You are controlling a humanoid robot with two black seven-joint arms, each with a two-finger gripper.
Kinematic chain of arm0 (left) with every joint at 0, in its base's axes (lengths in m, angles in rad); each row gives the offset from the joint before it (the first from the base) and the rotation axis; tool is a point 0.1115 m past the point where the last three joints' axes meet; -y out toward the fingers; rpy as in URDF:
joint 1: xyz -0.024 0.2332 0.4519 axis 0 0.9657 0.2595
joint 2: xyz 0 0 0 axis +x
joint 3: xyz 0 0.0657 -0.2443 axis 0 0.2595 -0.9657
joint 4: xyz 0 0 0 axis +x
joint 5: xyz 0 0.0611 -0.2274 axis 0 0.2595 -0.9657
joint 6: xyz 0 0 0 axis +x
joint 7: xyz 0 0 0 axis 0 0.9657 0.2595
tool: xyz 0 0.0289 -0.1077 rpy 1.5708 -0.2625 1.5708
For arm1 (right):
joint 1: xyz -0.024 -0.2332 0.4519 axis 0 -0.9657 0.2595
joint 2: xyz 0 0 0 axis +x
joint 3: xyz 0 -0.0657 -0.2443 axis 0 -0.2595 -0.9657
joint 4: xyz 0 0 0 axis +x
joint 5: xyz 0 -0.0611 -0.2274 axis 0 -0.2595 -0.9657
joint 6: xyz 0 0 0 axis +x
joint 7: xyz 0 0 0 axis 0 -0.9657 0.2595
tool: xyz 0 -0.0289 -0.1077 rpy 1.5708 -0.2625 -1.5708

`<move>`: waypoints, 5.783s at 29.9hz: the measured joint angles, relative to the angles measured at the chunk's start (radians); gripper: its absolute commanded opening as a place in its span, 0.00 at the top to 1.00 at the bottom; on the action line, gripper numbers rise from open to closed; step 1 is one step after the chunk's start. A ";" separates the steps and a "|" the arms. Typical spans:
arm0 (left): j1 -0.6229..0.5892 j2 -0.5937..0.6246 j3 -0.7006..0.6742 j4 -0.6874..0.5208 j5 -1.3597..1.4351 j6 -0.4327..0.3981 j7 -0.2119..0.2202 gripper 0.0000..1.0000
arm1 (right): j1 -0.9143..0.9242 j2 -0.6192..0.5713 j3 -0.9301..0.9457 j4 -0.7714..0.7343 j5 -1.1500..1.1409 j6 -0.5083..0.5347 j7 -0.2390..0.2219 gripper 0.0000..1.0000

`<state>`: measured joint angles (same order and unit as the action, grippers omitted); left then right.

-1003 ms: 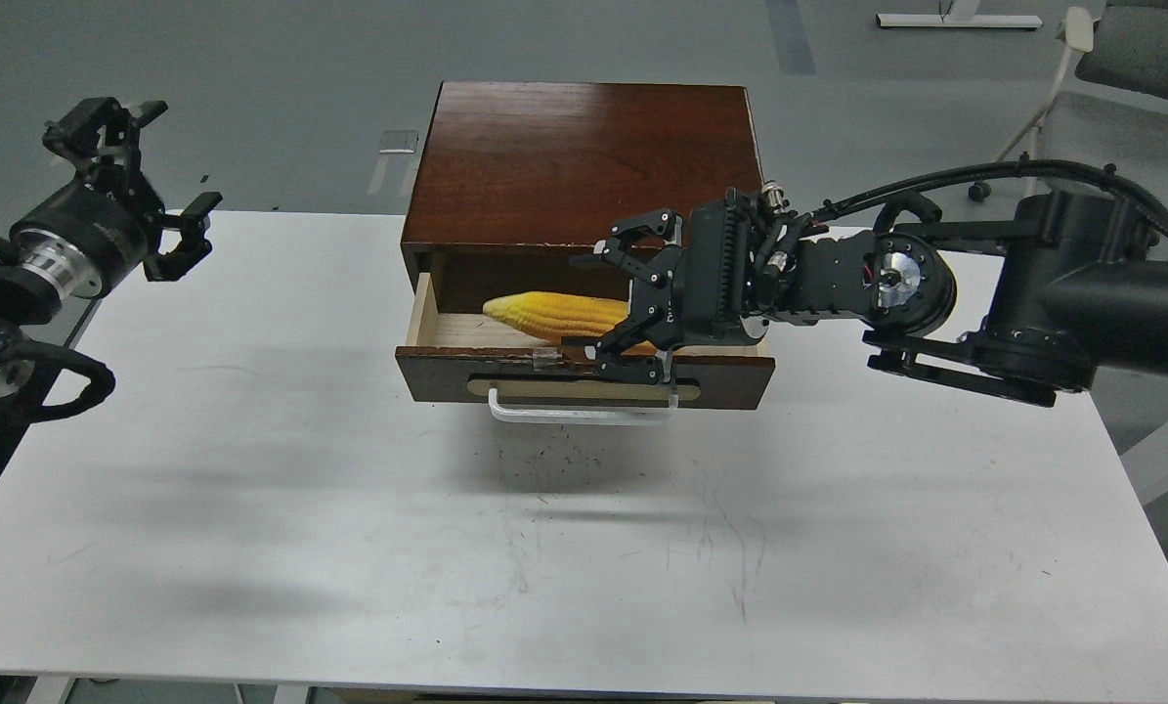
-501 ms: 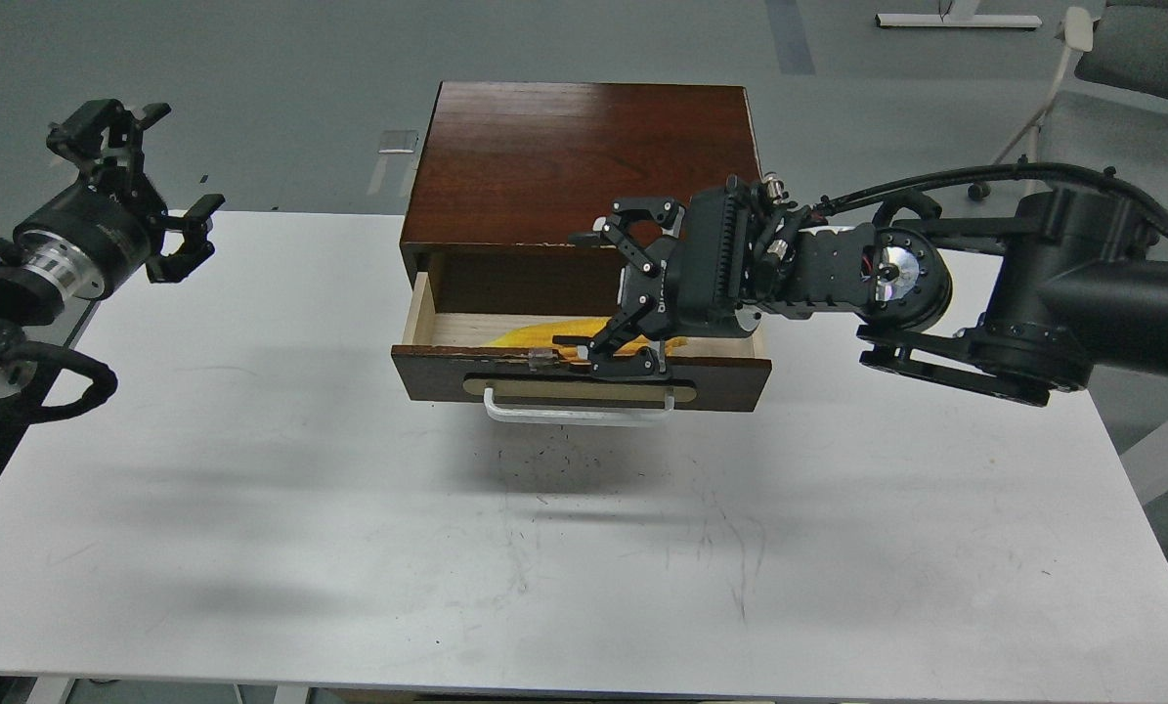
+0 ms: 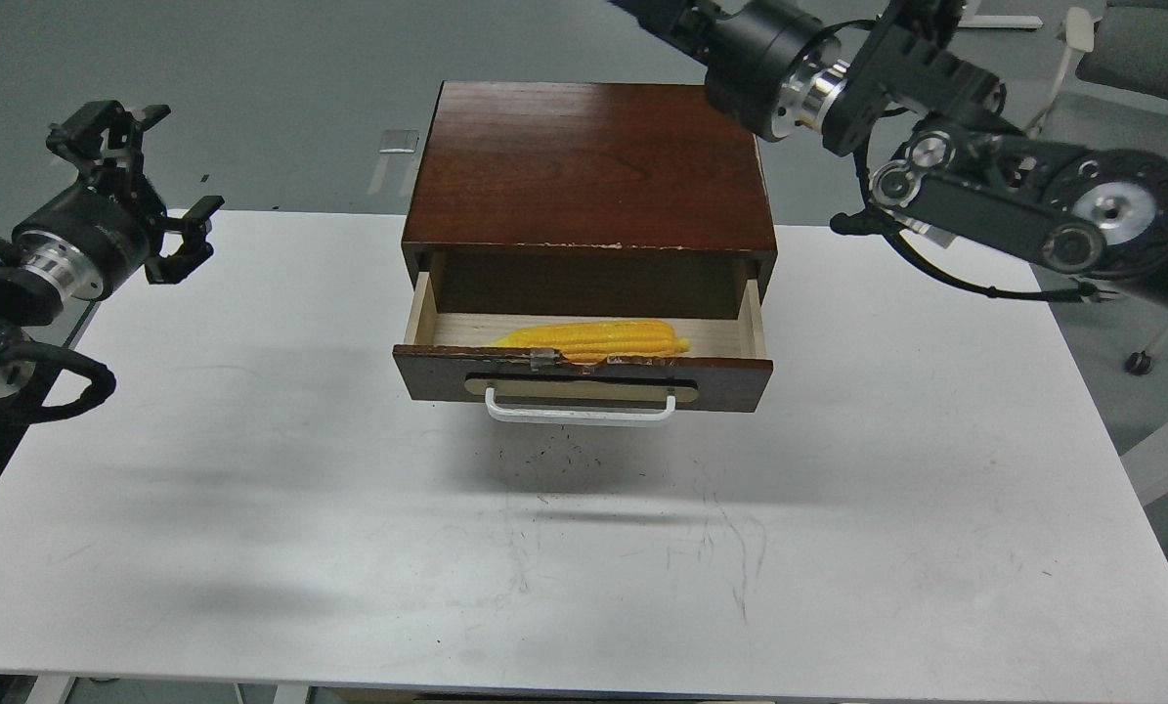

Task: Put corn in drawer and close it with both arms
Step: 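Withdraw the right gripper up and away from the drawer, then bring the left gripper to the front of the open drawer, then push the drawer front with the left gripper toward the box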

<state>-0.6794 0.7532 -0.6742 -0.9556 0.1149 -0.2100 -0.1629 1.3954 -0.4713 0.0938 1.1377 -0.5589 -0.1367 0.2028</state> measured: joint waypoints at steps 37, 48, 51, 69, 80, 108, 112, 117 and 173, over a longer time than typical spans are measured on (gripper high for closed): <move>-0.001 0.299 0.090 -0.682 1.238 0.103 -0.326 0.02 | -0.564 -0.222 0.275 -0.332 0.759 0.382 -0.083 0.00; -0.013 0.363 0.076 -0.694 0.954 0.101 -0.326 0.02 | -0.585 -0.234 0.270 -0.338 0.753 0.384 -0.082 0.00; -0.014 0.389 0.060 -0.701 1.006 0.119 -0.326 0.02 | -0.587 -0.235 0.267 -0.355 0.750 0.384 -0.082 0.00; 0.002 0.386 0.239 -0.801 1.863 0.519 -0.326 0.97 | -0.629 -0.225 0.265 -0.396 0.748 0.392 -0.080 0.00; 0.003 0.366 0.358 -0.803 2.067 0.625 -0.326 1.00 | -0.643 -0.216 0.261 -0.408 0.746 0.392 -0.080 0.00; 0.116 0.130 0.369 -0.624 2.067 0.694 -0.326 1.00 | -0.658 -0.164 0.234 -0.472 0.734 0.393 -0.080 0.00; 0.120 0.134 0.369 -0.617 2.067 0.657 -0.326 1.00 | -0.658 -0.164 0.231 -0.472 0.733 0.393 -0.080 0.00; 0.119 0.134 0.377 -0.614 2.067 0.625 -0.326 1.00 | -0.658 -0.159 0.231 -0.472 0.732 0.393 -0.080 0.00; 0.007 -0.126 0.390 -0.351 2.067 0.557 -0.326 1.00 | -0.565 -0.100 0.230 -0.464 0.606 0.529 0.087 0.00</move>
<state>-0.6723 0.6277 -0.2843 -1.3062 2.1816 0.3468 -0.4884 0.8299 -0.5717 0.3235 0.6734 0.0467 0.3925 0.2902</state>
